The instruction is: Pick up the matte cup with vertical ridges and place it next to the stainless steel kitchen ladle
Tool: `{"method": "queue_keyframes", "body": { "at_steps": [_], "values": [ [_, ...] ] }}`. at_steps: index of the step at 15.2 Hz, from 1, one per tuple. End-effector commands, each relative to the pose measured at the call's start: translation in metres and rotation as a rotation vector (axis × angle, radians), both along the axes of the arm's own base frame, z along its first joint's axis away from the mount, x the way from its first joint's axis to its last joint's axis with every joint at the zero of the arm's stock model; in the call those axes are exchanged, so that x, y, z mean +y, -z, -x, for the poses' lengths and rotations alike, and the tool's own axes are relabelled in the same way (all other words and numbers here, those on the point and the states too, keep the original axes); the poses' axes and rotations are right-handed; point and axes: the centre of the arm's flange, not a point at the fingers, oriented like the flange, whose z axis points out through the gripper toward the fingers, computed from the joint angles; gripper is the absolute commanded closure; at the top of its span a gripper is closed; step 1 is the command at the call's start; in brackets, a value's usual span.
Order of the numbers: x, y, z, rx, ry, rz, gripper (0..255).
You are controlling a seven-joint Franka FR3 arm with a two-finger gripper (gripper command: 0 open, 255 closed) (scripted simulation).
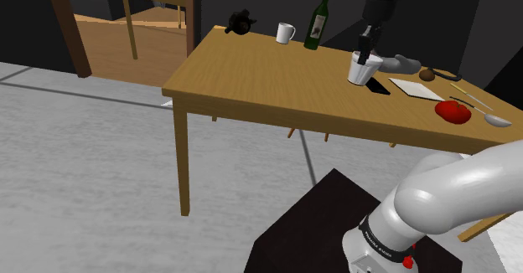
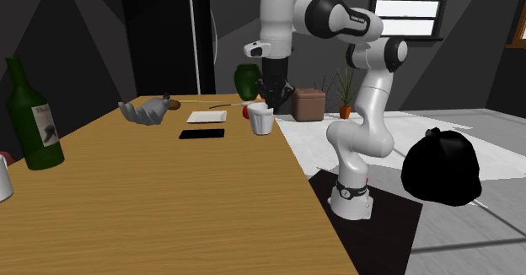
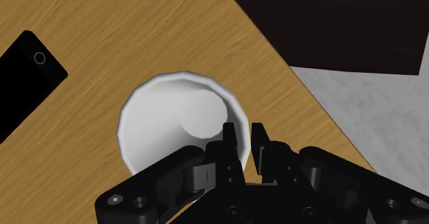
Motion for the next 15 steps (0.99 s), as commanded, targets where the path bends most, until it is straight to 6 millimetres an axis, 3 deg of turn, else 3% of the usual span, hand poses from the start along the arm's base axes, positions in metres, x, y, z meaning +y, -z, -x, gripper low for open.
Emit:
{"method": "queue_keyframes", "body": {
  "at_steps": [1, 15],
  "values": [
    [0.000, -0.010, 0.000, 0.000, 0.000, 0.000, 255],
    [0.000, -0.083, 0.000, 0.000, 0.000, 0.000, 255]
  ]
}}
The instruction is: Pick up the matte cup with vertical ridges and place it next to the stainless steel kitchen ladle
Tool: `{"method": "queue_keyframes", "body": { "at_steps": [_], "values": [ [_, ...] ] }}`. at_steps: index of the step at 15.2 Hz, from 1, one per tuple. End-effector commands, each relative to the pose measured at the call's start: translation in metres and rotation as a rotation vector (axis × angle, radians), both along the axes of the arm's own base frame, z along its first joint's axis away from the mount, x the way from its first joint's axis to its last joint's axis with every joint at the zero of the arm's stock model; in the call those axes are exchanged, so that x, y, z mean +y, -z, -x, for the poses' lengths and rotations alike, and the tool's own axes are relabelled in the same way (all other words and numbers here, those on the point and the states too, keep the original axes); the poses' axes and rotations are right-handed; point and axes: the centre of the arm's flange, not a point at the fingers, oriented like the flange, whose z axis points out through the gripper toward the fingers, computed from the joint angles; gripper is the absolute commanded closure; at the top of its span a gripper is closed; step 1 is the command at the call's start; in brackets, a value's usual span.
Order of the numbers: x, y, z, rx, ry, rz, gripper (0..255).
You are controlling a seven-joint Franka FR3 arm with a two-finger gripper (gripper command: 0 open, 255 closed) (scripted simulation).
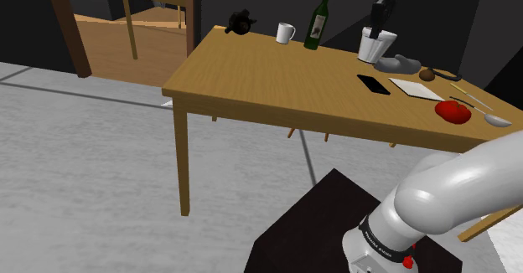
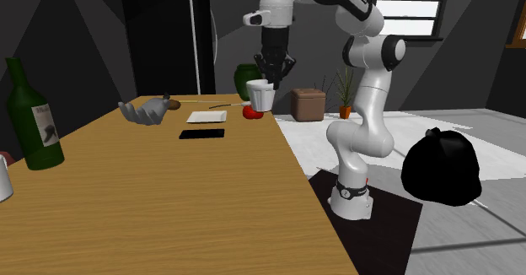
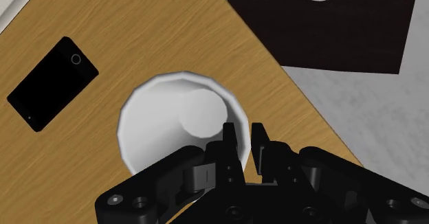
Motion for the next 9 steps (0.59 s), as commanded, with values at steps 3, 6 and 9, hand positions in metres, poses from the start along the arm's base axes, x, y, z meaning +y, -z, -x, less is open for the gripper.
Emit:
{"method": "queue_keyframes", "body": {
  "at_steps": [3, 6, 9],
  "values": [
    [-0.026, -0.002, 0.030, 0.000, 0.000, 0.000, 255],
    [-0.052, 0.001, 0.060, 0.000, 0.000, 0.000, 255],
    [-0.078, 0.003, 0.089, 0.000, 0.000, 0.000, 255]
  ]
}}
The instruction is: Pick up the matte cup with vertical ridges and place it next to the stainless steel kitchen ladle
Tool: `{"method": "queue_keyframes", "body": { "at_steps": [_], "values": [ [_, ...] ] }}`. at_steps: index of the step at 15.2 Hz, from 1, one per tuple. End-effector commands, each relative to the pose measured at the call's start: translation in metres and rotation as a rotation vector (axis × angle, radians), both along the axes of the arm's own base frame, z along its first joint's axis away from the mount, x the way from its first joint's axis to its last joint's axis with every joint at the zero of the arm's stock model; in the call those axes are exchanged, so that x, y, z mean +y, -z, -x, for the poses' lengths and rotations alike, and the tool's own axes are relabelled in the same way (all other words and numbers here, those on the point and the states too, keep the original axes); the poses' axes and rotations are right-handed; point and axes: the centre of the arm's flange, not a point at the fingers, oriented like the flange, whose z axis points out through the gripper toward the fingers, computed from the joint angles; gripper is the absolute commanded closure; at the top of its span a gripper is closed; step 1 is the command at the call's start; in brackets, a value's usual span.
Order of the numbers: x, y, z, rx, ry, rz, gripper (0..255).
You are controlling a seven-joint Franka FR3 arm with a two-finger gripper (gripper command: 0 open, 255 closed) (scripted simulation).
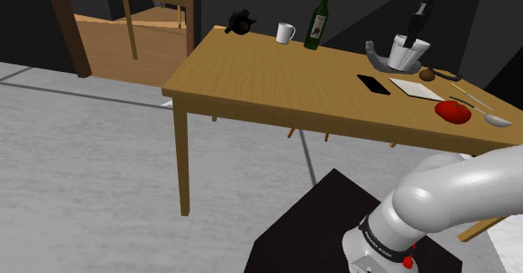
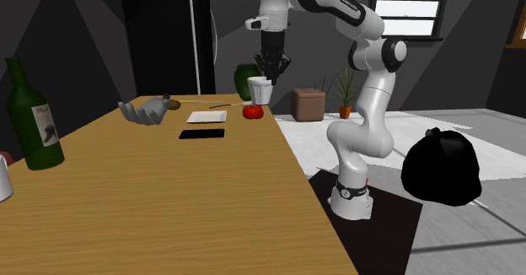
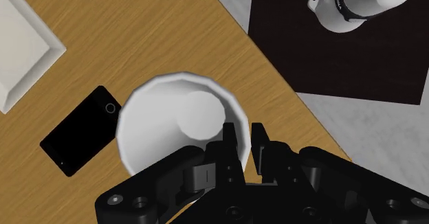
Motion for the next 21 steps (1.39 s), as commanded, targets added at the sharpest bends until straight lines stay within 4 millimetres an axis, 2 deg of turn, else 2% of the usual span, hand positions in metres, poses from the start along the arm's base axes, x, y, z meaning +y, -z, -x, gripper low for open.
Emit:
{"method": "queue_keyframes", "body": {
  "at_steps": [1, 21],
  "values": [
    [-0.016, 0.001, 0.018, 0.000, -0.002, 0.000, 255],
    [-0.190, 0.021, 0.216, 0.000, -0.002, 0.000, 255]
  ]
}}
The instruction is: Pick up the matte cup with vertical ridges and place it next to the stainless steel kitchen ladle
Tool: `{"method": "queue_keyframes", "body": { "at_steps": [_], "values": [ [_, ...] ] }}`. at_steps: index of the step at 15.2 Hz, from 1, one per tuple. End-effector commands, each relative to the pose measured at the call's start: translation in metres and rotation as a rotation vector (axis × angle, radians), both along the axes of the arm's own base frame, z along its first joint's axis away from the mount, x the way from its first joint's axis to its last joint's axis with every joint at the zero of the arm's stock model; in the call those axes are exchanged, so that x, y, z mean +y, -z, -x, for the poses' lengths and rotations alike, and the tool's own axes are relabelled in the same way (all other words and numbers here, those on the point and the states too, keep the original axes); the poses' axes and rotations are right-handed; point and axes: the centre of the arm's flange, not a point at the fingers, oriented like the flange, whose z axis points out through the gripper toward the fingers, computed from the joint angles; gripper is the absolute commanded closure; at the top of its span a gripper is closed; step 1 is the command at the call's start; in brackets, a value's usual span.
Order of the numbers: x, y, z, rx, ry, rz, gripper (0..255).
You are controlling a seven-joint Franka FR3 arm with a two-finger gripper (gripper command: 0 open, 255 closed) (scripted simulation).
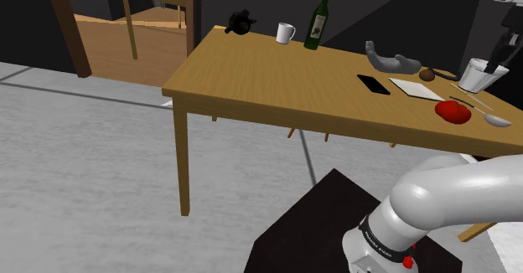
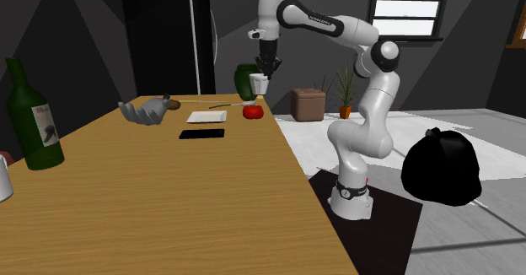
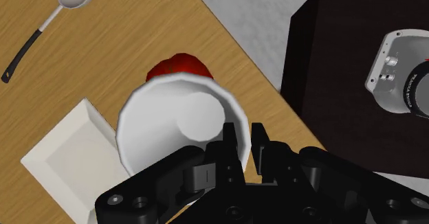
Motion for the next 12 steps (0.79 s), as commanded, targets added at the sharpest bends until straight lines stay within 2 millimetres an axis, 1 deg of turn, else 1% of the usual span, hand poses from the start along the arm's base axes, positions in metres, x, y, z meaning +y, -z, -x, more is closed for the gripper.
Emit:
{"method": "queue_keyframes", "body": {
  "at_steps": [1, 12],
  "values": [
    [-0.018, 0.003, 0.021, 0.001, -0.001, 0.001, 255],
    [-0.113, 0.014, 0.129, 0.001, -0.001, 0.001, 255]
  ]
}}
